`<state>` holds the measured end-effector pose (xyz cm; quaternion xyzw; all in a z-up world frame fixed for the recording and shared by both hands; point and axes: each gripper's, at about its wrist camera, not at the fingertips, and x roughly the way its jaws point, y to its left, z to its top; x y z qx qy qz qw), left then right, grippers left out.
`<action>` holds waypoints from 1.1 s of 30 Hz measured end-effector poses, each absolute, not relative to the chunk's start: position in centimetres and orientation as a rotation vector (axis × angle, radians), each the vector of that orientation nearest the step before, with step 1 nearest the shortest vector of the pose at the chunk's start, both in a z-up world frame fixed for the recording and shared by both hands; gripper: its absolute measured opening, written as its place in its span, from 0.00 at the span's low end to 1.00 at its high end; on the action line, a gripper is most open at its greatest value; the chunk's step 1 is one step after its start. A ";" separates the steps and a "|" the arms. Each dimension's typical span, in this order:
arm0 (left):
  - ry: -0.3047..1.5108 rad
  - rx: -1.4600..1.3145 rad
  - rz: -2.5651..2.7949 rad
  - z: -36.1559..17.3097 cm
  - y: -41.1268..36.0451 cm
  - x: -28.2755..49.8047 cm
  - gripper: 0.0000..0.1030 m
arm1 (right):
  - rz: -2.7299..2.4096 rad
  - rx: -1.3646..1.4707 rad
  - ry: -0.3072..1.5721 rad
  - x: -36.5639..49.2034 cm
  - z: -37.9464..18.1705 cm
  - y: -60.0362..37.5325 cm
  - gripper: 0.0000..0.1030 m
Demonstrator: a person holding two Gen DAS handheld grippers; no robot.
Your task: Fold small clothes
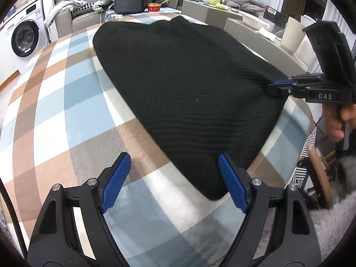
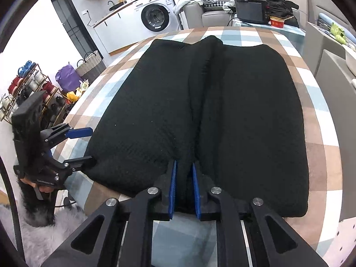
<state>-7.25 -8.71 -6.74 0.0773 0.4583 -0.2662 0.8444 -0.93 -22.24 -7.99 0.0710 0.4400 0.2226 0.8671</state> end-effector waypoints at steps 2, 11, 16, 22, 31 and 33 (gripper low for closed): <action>0.969 0.172 -0.561 -6.7 -8.5 -7.5 0.79 | 0.469 0.135 0.937 -1.2 -8.2 -22.2 0.18; 0.936 0.059 -0.537 -5.4 -6.5 -6.6 0.79 | 0.458 0.189 0.862 -0.7 -6.5 -24.1 0.62; 0.950 -0.102 -0.505 -6.1 -5.1 -4.3 0.79 | 0.492 0.294 0.879 1.4 -7.8 -24.4 0.62; 0.978 -0.199 -0.496 -6.3 -6.0 -1.1 0.76 | 0.494 0.286 0.880 2.8 -8.3 -22.9 0.61; 0.976 -0.190 -0.452 -6.8 -8.6 2.1 0.20 | 0.267 0.249 0.823 1.8 -7.2 -27.9 0.61; 0.970 -0.214 -0.453 -6.9 -8.4 2.5 0.16 | 0.178 0.253 0.837 1.9 -8.0 -29.8 0.61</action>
